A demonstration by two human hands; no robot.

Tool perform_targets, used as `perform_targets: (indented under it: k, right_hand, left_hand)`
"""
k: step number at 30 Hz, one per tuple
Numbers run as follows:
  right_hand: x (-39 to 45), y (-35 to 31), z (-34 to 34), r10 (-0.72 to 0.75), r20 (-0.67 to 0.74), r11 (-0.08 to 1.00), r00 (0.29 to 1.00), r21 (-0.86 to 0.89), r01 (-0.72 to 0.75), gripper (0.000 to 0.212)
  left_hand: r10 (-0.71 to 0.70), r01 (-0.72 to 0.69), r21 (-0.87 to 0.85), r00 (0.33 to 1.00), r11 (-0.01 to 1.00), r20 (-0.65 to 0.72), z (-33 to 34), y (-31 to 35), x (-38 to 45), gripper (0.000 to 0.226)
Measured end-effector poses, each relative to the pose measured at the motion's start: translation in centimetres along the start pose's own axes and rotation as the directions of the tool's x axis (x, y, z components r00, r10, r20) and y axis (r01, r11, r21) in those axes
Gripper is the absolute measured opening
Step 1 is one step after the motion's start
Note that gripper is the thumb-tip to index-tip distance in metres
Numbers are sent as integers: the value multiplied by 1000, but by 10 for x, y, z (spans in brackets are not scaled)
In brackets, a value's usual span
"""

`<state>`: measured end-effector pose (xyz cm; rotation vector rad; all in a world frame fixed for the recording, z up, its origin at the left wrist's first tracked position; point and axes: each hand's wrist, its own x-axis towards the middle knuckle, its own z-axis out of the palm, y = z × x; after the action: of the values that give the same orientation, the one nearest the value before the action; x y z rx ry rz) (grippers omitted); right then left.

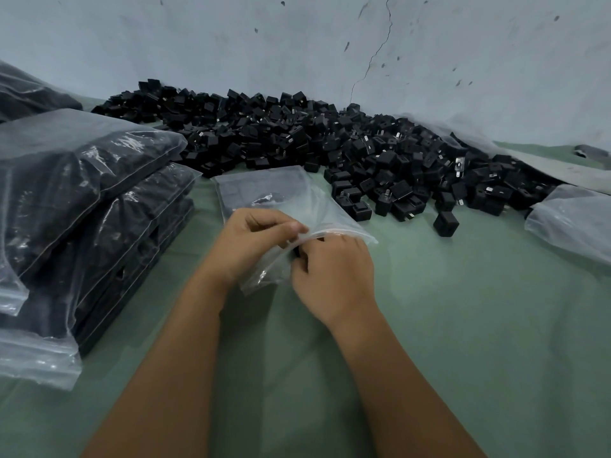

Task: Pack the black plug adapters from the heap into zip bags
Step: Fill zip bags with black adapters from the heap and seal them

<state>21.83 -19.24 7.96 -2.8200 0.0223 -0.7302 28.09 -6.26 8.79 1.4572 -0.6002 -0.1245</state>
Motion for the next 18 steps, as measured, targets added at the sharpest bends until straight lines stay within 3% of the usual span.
perform_targets:
  k: [2, 4, 6, 8, 10, 13, 18]
  right_hand:
    - [1, 1, 0, -4, 13, 1000, 1000, 13, 4, 18]
    - [1, 2, 1, -3, -4, 1000, 1000, 31, 3, 21]
    - [0, 3, 3, 10, -25, 999, 1000, 47, -9, 26]
    - [1, 4, 7, 18, -12, 1000, 1000, 25, -18, 29]
    - [4, 5, 11, 26, 15, 1000, 1000, -16, -25, 32]
    - [9, 8, 18, 29, 75, 997, 997, -69, -23, 34]
    - [30, 8, 26, 42, 208, 999, 977, -42, -34, 7]
  left_hand:
    - [17, -8, 79, 994, 997, -108, -6, -2, 1, 22]
    - [20, 16, 110, 950, 994, -312, -12, -4, 3, 35]
    - [-7, 43, 55, 843, 998, -537, -14, -6, 6, 39]
    - [-59, 72, -10, 731, 997, -679, -14, -8, 9, 36]
    - [-106, 110, -42, 678, 993, -727, -14, -9, 11, 32]
    - [-160, 158, -69, 686, 985, -710, -12, -10, 15, 29]
    - [-214, 207, -92, 712, 974, -669, -7, -10, 21, 25]
